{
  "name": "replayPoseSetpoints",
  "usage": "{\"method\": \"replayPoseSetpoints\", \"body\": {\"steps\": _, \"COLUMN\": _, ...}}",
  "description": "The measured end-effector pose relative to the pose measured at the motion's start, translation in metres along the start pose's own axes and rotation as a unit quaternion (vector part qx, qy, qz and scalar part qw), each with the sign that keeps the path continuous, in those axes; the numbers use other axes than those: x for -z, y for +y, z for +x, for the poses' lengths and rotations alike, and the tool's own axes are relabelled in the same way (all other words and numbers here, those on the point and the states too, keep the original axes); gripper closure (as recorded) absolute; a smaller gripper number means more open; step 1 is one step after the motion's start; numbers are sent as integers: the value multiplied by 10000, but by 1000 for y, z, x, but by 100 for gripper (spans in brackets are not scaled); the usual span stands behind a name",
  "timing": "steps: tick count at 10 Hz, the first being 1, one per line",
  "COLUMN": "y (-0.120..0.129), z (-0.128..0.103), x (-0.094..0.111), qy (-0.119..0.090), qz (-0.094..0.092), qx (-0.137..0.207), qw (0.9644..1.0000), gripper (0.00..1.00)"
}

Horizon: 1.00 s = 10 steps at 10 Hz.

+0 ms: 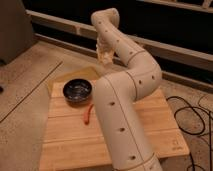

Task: Place the bottle in the ceramic bowl

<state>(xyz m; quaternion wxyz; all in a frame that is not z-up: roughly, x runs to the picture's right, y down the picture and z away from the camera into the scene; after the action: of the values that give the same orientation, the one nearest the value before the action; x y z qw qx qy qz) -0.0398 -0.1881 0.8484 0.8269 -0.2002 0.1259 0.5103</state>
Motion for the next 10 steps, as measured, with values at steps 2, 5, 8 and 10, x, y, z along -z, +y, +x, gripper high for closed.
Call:
{"method": "replayPoseSetpoints", "body": {"steps": 2, "y": 72, "z": -2, "x": 14, "qy": -187, "qz": 38, "qx": 602, "qw": 9980, "gripper": 100}}
{"method": "replayPoseSetpoints", "body": {"steps": 5, "y": 144, "z": 51, "x": 0, "qy": -133, "qz": 181, "qx": 920, "qw": 9955, "gripper": 100}}
{"method": "replayPoseSetpoints", "body": {"steps": 8, "y": 164, "z": 94, "x": -19, "qy": -57, "qz": 335, "qx": 881, "qw": 9955, "gripper": 100}}
{"method": "replayPoseSetpoints", "body": {"steps": 10, "y": 163, "z": 111, "x": -31, "qy": -1, "qz": 415, "qx": 742, "qw": 9964, "gripper": 100}}
